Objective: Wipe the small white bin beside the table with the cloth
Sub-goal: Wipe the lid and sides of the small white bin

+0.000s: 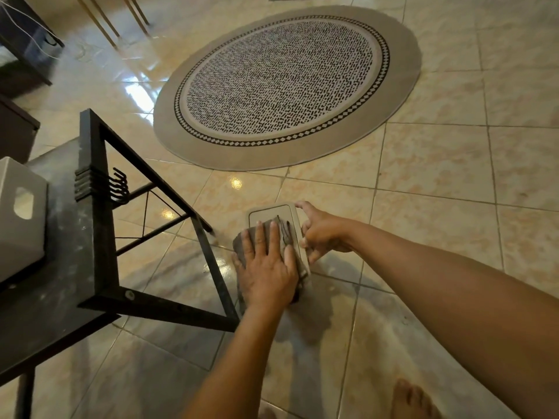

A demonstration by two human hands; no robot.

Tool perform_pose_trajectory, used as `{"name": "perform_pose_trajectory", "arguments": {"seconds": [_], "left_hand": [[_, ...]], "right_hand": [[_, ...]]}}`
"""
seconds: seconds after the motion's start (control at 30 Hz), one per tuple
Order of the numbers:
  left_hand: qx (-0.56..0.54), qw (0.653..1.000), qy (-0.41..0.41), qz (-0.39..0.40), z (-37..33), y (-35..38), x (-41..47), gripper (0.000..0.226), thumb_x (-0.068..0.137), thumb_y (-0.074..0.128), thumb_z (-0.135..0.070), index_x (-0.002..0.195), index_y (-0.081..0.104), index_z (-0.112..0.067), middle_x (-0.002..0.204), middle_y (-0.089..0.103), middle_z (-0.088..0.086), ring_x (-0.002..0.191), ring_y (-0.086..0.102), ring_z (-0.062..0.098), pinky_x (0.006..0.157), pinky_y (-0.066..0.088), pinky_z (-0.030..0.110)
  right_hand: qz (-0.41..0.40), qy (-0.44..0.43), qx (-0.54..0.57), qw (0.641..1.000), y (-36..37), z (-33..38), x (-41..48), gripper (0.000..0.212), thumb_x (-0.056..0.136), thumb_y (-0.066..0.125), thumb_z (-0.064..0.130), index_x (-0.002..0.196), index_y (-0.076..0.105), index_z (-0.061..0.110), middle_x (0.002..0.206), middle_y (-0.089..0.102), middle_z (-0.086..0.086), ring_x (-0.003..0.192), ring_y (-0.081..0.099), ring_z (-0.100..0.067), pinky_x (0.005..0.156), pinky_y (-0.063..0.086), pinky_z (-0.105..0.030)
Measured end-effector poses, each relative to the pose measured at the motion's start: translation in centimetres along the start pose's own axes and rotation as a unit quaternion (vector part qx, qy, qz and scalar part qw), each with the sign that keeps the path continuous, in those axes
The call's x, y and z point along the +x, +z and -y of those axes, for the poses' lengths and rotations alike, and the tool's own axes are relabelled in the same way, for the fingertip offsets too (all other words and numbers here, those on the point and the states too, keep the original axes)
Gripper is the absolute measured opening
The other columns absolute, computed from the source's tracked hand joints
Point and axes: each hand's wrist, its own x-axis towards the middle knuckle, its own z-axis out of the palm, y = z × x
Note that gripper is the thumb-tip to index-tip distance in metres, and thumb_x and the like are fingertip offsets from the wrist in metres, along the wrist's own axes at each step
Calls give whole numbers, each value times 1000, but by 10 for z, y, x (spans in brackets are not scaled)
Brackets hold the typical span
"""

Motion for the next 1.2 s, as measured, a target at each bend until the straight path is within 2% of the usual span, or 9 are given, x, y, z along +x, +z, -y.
{"name": "perform_pose_trajectory", "arguments": {"seconds": [0.17, 0.33, 0.47, 0.6, 0.73, 0.87, 1.0, 1.1, 1.2], "left_hand": [[54, 995, 82, 0, -13, 8, -20, 61, 101, 6, -52, 153, -22, -35, 160, -31, -7, 145, -34, 18, 120, -14, 52], [-2, 1000, 27, 15, -2, -8, 27, 59, 104, 12, -47, 154, -16, -37, 162, -27, -7, 145, -32, 18, 120, -12, 54], [47, 987, 153, 21, -4, -12, 33, 56, 104, 12, -49, 154, -13, -42, 161, -24, -12, 147, -29, 17, 120, -10, 54], [20, 997, 81, 0, 2, -16, 52, 57, 104, 14, -48, 155, -10, -41, 163, -19, -11, 148, -26, 17, 120, -10, 54], [58, 983, 174, 10, -2, -12, 44, 57, 104, 13, -49, 155, -10, -39, 163, -18, -9, 148, -25, 17, 121, -9, 54], [27, 997, 77, -10, 0, -14, 59, 59, 103, 14, -47, 156, -8, -37, 165, -14, -9, 149, -22, 17, 121, -9, 53], [55, 985, 166, 9, -3, -14, 51, 58, 103, 13, -48, 156, -9, -37, 164, -15, -10, 148, -24, 16, 121, -8, 53], [26, 997, 79, -4, 7, -19, 61, 58, 104, 13, -46, 156, -11, -37, 165, -15, -8, 149, -23, 16, 121, -11, 52], [0, 999, 35, -5, 8, -13, 55, 59, 104, 14, -45, 156, -12, -35, 164, -19, -7, 148, -25, 17, 119, -15, 51]], "right_hand": [[13, 6, 17, 1000, -4, -1, -4, 102, 86, 49, -18, 155, 4, 43, 107, 58, -18, 81, 69, -29, 68, 62, -48], [15, 1, 20, 1000, -1, 2, -3, 101, 88, 49, -19, 155, 4, 43, 92, 54, -10, 60, 65, -14, 62, 63, -40], [13, 10, 32, 999, -5, 2, -6, 106, 84, 50, -21, 156, 5, 42, 138, 48, -19, 88, 70, -26, 59, 63, -40], [14, 0, 30, 999, -1, 4, -2, 102, 86, 50, -19, 154, 7, 43, 93, 58, -11, 70, 70, -19, 72, 63, -50], [12, 14, 28, 999, -4, 2, -6, 105, 86, 50, -19, 155, -1, 43, 122, 55, -15, 84, 72, -25, 73, 63, -47], [7, 4, 10, 1000, 2, 7, -4, 104, 85, 51, -19, 155, 2, 41, 95, 61, -14, 61, 69, -15, 60, 62, -38], [-1, 21, 22, 1000, -2, 2, -2, 105, 86, 51, -17, 156, -1, 41, 115, 59, -17, 72, 73, -19, 67, 64, -43], [-1, 12, 2, 1000, 5, 6, -1, 99, 88, 49, -18, 154, 6, 43, 97, 58, -14, 63, 68, -15, 63, 63, -40], [3, 9, -9, 1000, 10, 10, 0, 98, 88, 48, -18, 153, 10, 44, 96, 57, -13, 64, 67, -15, 60, 63, -38]]}}
